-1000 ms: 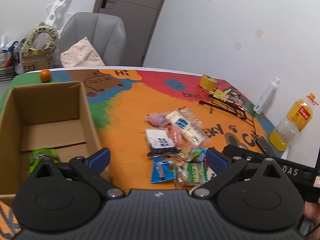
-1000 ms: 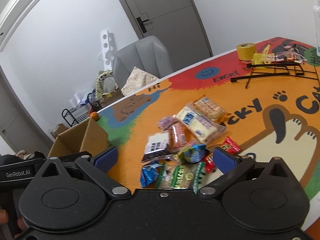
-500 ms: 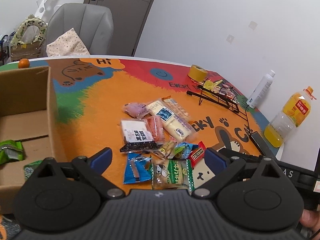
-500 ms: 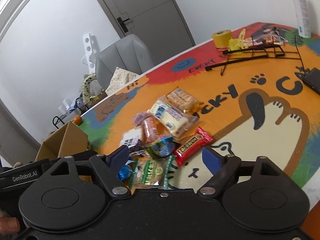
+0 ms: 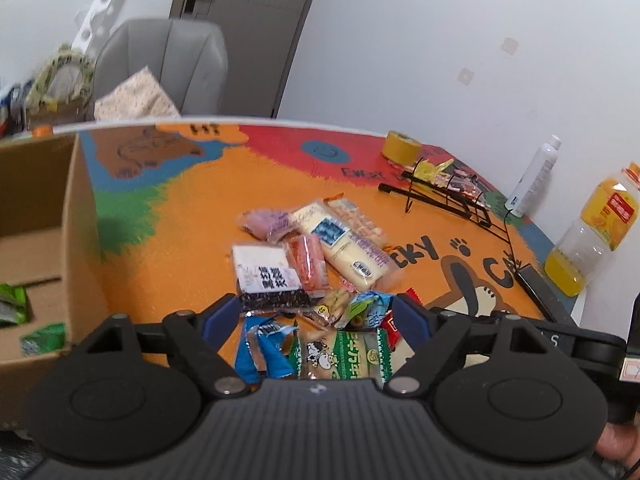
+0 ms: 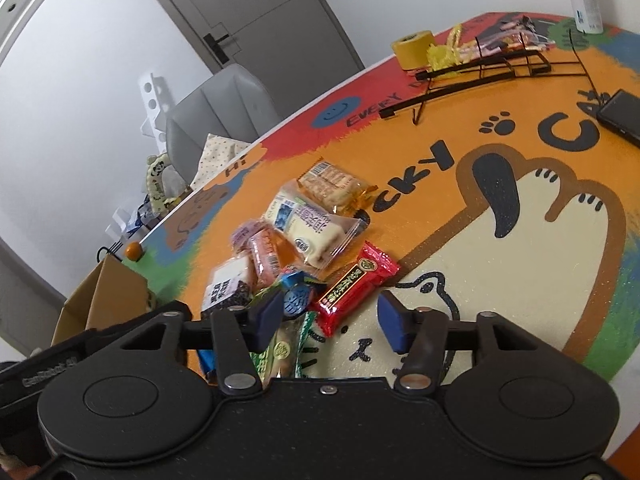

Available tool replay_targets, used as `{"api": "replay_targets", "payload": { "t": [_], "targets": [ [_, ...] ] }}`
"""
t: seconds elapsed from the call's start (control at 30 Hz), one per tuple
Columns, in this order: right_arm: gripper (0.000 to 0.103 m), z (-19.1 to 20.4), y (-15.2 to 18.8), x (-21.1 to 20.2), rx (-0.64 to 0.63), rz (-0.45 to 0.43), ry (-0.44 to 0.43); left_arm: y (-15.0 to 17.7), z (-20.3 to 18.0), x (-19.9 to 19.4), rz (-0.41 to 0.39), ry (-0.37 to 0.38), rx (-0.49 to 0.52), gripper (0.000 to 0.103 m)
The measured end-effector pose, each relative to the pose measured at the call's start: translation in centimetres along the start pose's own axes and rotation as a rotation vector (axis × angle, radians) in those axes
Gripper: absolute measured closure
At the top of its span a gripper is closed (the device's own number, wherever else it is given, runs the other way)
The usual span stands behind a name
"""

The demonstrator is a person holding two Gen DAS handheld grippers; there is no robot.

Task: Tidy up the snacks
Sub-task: 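Move both tools back over the snack pile toward blue and red packs, then grasp the blue bag with left tool while right tool grasps red candy bar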

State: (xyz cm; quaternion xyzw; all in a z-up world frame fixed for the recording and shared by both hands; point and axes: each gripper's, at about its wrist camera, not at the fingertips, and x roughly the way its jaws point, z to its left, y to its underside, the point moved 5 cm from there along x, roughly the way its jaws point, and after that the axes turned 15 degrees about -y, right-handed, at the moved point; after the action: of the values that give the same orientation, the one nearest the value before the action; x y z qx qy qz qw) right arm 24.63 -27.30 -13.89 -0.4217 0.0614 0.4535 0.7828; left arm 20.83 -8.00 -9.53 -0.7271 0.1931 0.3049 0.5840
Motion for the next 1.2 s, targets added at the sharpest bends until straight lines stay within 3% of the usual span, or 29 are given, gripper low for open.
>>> {"api": "replay_targets", "payload": {
  "t": [0.2,0.53,1.1,1.17,1.2],
  "targets": [
    [0.053,-0.7,-0.7,1.2,0.019,-0.018,0.033,0.1,0.0,2.8,0.038,-0.021,-0.066,0.033],
    [0.053,-2.1,-1.3,3.1,0.050,-0.020,0.092,1.0,0.8,4.5,0.071,-0.081,-0.078,0.041],
    [0.052,-0.1,-0.3,5.6,-0.128,0.027,0.220,2.0,4.5,4.0,0.096,-0.157,-0.123,0.047],
    [0.055,0.1,0.0,5.5,-0.155,0.037,0.231,2.2,4.7,4.0,0.098,-0.159,-0.125,0.047],
    [0.063,0.2,0.2,5.3,-0.169,0.039,0.239,2.4,4.7,4.0,0.103,-0.154,-0.126,0.047]
  ]
}}
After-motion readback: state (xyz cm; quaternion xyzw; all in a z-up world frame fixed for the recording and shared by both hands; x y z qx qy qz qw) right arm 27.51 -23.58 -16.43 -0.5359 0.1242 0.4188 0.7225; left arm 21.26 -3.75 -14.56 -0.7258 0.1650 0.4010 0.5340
